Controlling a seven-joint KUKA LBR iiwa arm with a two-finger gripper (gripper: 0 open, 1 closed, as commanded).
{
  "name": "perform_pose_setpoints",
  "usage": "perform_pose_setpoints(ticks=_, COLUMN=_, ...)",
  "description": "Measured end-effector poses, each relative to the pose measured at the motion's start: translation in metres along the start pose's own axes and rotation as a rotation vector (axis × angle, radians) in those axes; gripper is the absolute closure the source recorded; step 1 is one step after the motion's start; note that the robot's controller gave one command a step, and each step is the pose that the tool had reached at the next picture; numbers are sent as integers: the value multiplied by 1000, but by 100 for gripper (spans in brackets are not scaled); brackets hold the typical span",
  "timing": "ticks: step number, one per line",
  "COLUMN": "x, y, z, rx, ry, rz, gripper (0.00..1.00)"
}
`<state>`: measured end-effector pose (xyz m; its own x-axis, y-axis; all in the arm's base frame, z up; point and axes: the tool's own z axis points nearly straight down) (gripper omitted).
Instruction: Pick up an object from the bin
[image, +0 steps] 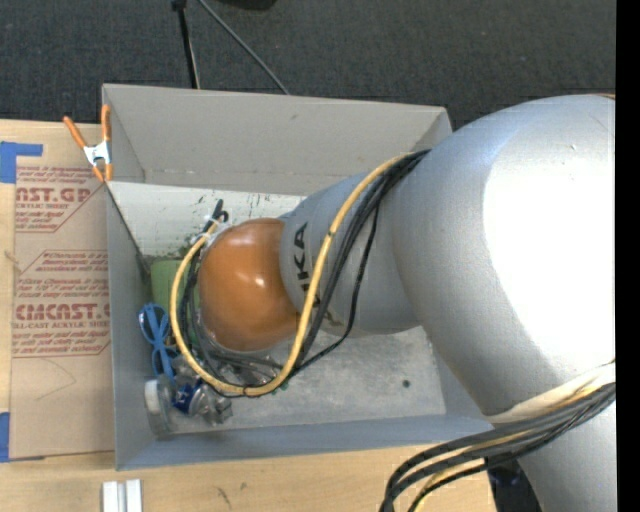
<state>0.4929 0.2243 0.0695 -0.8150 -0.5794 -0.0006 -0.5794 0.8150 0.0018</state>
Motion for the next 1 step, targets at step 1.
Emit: perform_pose_setpoints(ticks=1, x=-9, y=-7, z=-162, rx=4, ry=-9, rz=-230, gripper=100)
